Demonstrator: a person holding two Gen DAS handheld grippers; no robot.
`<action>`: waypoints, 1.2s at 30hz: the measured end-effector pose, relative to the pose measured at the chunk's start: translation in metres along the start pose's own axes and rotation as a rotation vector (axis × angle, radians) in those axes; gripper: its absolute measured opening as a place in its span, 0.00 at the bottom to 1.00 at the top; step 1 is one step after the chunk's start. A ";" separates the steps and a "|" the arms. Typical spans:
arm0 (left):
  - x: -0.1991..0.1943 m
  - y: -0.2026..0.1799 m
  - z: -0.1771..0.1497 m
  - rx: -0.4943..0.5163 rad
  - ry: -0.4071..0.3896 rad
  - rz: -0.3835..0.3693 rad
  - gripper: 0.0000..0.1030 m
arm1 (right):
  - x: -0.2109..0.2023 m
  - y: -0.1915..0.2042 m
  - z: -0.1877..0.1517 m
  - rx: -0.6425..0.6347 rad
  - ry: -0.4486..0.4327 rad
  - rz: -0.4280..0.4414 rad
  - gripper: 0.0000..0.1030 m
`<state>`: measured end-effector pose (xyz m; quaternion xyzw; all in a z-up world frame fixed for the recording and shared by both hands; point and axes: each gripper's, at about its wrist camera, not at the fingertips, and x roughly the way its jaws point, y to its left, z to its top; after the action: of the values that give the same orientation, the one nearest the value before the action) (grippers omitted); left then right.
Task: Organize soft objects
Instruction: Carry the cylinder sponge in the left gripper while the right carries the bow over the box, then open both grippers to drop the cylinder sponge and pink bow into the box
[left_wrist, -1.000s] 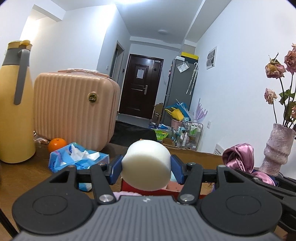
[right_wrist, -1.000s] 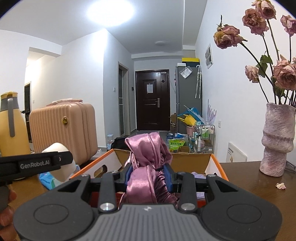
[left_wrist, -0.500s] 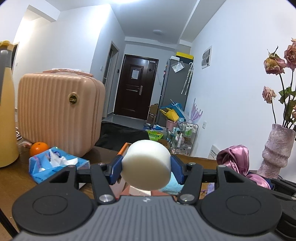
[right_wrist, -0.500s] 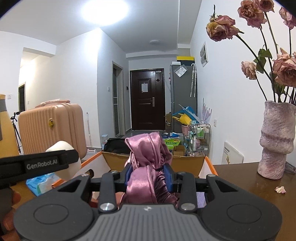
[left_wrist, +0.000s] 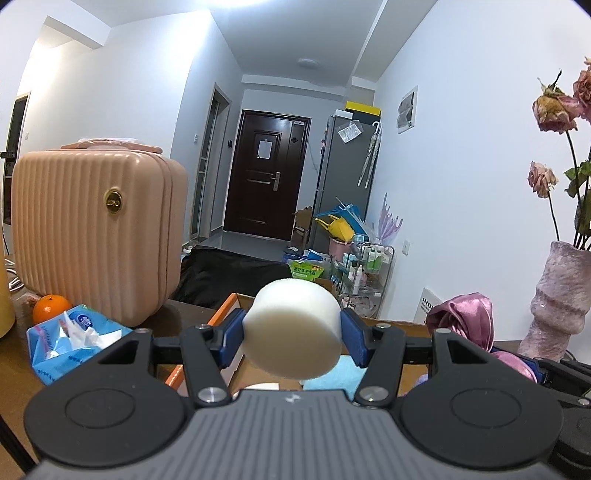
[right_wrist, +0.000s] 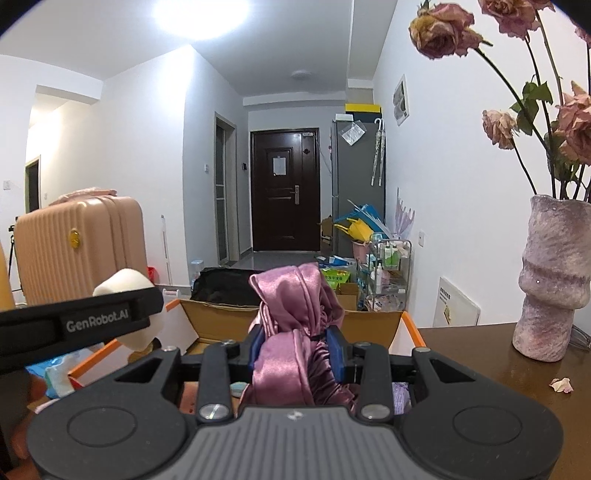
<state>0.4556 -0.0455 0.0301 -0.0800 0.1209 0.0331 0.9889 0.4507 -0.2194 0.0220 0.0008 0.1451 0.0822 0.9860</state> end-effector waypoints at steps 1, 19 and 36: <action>0.002 -0.001 0.000 0.002 0.001 0.002 0.56 | 0.003 0.000 0.000 0.001 0.005 -0.003 0.34; 0.046 -0.007 -0.008 0.055 0.033 0.058 0.56 | 0.043 -0.004 -0.006 0.026 0.138 -0.075 0.34; 0.056 0.003 -0.013 0.046 0.069 0.068 0.60 | 0.049 -0.002 -0.009 0.010 0.151 -0.068 0.41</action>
<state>0.5069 -0.0419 0.0038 -0.0543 0.1585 0.0613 0.9840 0.4947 -0.2137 -0.0003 -0.0056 0.2196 0.0476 0.9744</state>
